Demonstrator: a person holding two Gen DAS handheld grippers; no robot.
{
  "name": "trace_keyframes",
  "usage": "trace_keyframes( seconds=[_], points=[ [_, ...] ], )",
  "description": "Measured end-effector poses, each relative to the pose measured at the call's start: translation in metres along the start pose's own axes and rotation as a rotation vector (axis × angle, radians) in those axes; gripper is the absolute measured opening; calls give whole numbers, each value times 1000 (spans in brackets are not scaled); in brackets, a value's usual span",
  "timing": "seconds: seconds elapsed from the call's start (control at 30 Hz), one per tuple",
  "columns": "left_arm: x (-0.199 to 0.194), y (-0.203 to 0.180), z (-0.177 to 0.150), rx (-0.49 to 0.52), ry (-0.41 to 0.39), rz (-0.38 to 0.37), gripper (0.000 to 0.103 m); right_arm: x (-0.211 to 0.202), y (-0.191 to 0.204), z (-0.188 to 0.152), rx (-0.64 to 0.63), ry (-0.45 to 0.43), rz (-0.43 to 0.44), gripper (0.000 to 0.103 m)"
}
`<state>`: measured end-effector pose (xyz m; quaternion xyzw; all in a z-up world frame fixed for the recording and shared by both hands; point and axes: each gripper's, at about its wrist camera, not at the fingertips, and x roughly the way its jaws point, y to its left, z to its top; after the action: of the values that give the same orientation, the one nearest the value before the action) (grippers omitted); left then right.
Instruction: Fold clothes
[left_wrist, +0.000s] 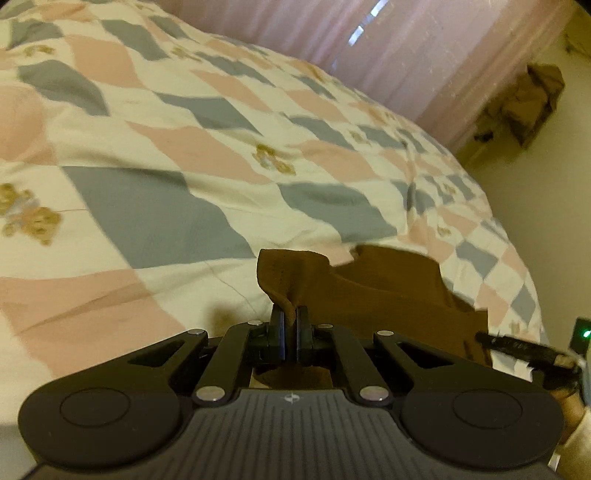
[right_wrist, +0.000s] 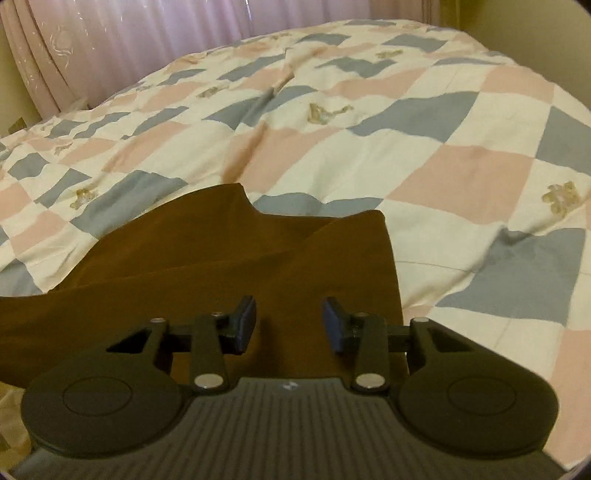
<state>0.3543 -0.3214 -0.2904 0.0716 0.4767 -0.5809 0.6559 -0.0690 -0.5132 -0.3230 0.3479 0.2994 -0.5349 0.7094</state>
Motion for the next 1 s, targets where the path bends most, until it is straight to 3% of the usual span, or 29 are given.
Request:
trace_keyframes(
  seconds=[0.2, 0.37, 0.5, 0.6, 0.67, 0.7, 0.9, 1.0],
  points=[
    [-23, 12, 1, -21, -30, 44, 3, 3, -7, 4, 1, 6, -12, 39],
    [17, 22, -13, -3, 49, 91, 2, 22, -4, 4, -33, 53, -45, 39],
    [29, 31, -28, -16, 92, 137, 3, 6, 4, 4, -25, 27, -4, 43],
    [19, 45, -35, -90, 99, 175, 23, -12, 20, -6, -20, 32, 54, 49],
    [8, 54, -36, -124, 92, 184, 39, -24, 48, -18, -93, 44, 108, 49],
    [3, 59, -36, -142, 90, 185, 42, -30, 67, -26, -147, 52, 148, 49],
    [-25, 82, -35, -226, 39, 204, 43, -48, 220, -92, -580, 49, 464, 49],
    [-35, 93, -35, -250, 47, 200, 44, -48, 287, -123, -787, -19, 528, 45]
  ],
)
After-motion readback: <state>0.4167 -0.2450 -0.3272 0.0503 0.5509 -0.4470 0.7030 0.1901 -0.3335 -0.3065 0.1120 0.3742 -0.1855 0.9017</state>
